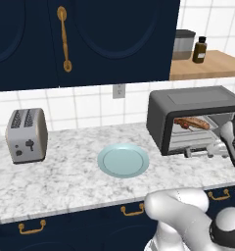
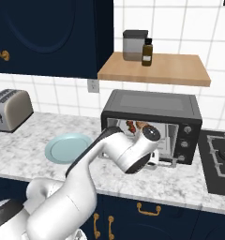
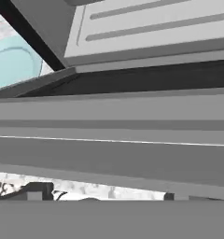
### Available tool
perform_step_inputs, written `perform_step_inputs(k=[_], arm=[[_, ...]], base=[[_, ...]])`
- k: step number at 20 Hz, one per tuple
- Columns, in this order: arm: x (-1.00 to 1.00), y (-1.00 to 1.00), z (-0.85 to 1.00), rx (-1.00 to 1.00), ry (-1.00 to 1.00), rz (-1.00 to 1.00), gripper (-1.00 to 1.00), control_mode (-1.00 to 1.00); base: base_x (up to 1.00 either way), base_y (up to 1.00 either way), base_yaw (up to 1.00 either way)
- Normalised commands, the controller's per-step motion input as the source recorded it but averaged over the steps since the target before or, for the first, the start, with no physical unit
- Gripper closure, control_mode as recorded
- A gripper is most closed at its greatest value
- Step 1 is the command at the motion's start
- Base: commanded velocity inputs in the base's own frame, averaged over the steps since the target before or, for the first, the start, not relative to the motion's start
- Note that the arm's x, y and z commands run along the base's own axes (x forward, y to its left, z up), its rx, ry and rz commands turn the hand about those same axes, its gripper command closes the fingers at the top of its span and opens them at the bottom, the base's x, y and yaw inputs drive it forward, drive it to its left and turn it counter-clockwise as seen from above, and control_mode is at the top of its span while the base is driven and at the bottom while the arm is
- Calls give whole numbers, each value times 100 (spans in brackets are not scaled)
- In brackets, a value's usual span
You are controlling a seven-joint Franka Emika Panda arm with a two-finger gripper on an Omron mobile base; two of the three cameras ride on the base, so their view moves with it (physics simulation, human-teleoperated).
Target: Pick up the kebab skewer and baguette bread, and place them inside the toaster oven. Close the toaster oven door and start by setting the timer.
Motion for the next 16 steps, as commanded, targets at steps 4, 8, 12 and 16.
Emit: perform_step_inputs(k=[4, 8, 12, 16], arm=[[100, 12, 17, 5, -19, 0, -100, -100], [98, 32, 0, 0, -20, 0, -100, -100], [85, 53, -23, 0, -22, -1, -100, -100], [97, 36, -13, 0, -16, -2, -100, -100]], base=[[0, 0, 0], [0, 0, 0], [0, 0, 0], [0, 0, 0]])
